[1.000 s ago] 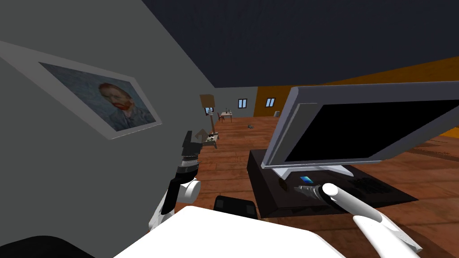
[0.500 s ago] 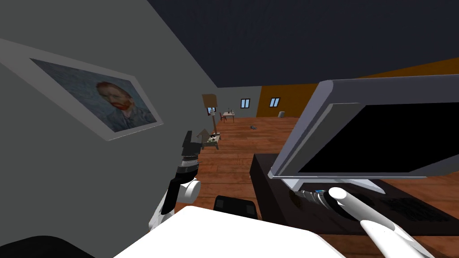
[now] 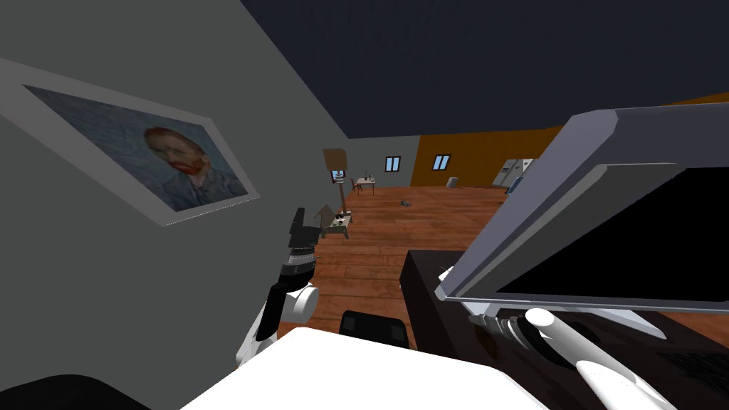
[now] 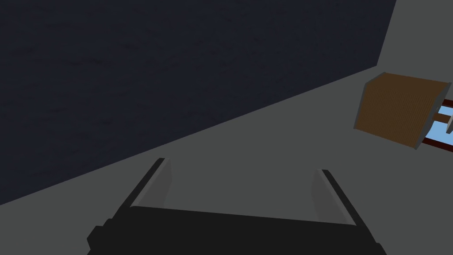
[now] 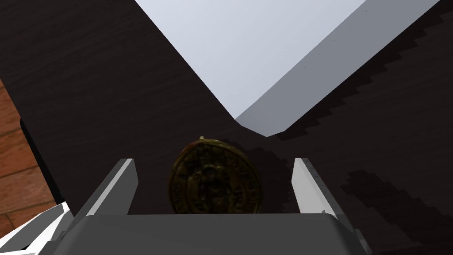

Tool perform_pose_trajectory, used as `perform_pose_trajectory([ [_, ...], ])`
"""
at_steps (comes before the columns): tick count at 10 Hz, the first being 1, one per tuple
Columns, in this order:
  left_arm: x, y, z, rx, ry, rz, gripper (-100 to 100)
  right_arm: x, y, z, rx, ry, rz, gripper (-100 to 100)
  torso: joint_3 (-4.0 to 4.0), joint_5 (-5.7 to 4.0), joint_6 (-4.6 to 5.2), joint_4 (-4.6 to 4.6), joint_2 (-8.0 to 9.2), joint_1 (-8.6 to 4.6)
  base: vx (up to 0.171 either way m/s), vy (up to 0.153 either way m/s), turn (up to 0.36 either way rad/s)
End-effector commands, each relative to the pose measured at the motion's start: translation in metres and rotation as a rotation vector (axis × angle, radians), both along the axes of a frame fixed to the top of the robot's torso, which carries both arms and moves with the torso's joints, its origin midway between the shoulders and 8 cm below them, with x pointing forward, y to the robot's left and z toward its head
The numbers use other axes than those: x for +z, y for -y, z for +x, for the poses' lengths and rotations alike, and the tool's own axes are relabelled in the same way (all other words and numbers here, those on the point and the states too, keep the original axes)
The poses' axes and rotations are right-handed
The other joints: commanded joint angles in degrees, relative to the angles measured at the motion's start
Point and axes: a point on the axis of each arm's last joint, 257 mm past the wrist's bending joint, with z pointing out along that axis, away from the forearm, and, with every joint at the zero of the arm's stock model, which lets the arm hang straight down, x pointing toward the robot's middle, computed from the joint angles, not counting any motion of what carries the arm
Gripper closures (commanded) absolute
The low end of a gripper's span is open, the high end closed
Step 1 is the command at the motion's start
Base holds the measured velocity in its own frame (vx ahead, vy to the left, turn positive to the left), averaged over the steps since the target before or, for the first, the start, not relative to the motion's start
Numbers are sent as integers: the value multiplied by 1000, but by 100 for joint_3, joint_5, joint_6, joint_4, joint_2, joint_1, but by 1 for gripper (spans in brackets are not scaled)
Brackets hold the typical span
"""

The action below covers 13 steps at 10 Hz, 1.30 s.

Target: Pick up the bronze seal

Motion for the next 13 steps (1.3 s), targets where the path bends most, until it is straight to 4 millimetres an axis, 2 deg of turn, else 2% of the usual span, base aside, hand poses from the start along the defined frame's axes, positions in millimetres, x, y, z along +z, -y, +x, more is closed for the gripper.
perform_pose_trajectory([
  [1, 0, 0, 0, 0, 0, 0, 0, 0, 0, 0, 0, 0, 0, -100, 0, 0, 0, 0, 0, 0, 32, 1, 0],
  [2, 0, 0, 0, 0, 0, 0, 0, 0, -1, -1, -2, -2, 3, 0, 11, 0, 0, 4, 20, 0, 8, 0, 1],
  [3, 0, 0, 0, 0, 0, 0, 0, -12, -10, -2, 0, 0, 3, -100, 19, 0, 0, 7, 32, 0, 23, -29, -24],
  [5, 0, 0, 0, 0, 0, 0, 0, -24, -20, -4, 3, 1, 4, -100, 16, -4, 1, 7, 28, -16, 41, -51, -14],
  [6, 0, 0, 0, 0, 0, 0, 0, -19, -17, -4, 3, 0, 5, -100, 15, -5, 1, 6, 26, -19, 18, -22, 2],
  [7, 0, 0, 0, 0, 0, 0, 0, -20, -17, -4, 3, 1, 4, 100, 19, -2, 0, 7, 32, -11, 2, -9, -14],
  [11, 0, 0, 0, 0, 0, 0, 0, -19, -15, -4, 1, 1, -1, 100, 16, -19, -12, 6, 28, -10, 0, 0, 0],
  [12, 0, 0, 0, 0, 0, 0, 0, -19, -15, -4, 1, 1, -1, 0, 16, -20, -12, 6, 27, -10, 0, 0, 0],
  [13, 0, 0, 0, 0, 0, 0, 0, -7, -6, -2, -1, -1, 3, 100, 15, -19, -12, 6, 27, -10, -34, 44, 47],
])
